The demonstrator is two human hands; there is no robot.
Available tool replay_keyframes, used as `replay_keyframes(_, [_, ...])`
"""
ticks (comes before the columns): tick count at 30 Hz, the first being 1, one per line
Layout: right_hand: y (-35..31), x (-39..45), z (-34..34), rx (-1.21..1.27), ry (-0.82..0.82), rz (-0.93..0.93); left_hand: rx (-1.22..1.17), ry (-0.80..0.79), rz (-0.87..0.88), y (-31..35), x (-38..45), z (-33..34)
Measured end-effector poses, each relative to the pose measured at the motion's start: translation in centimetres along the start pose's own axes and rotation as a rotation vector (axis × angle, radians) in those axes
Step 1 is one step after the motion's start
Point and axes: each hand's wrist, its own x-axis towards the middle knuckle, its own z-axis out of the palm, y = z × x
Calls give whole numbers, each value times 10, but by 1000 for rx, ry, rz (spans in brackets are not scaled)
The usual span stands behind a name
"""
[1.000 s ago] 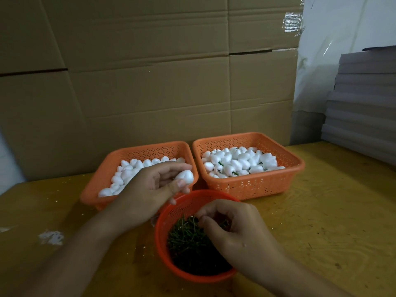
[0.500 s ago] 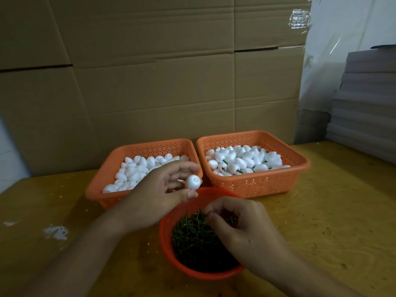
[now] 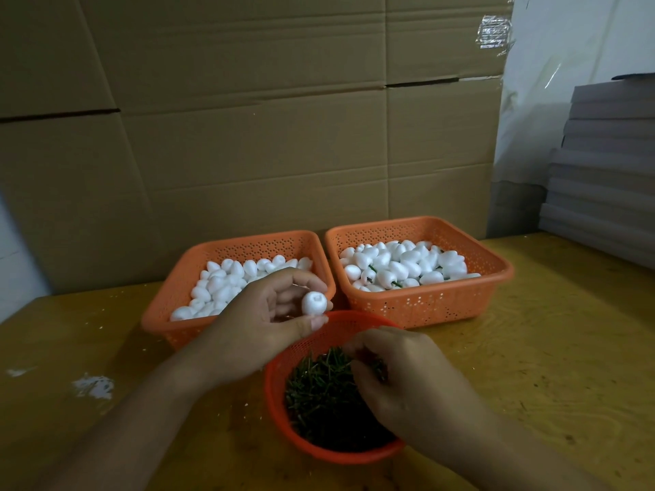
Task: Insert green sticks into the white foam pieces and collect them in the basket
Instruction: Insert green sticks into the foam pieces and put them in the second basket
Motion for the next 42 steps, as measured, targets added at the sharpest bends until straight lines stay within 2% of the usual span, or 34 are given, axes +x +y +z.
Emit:
replay_keyframes(6, [8,3,-3,-221,-399,30,45,-41,-35,0,0,3])
replay_keyframes(9, [9,8,-2,-243,-466,20,100,-43,-9,1,0,4])
replay_keyframes(15, [7,14,7,-281,-392,13,115,-16,-13,1,-2,4])
replay_keyframes(21, [12,13,9,-175,-334,36,57,28,-27,0,-1,4])
replay_keyframes(33, [12,23,5,40,-105,78,-32,50,-11,-2,1,5])
replay_keyframes(42, [18,22,8,122,-66,101,-48,30,-12,-2,0,7])
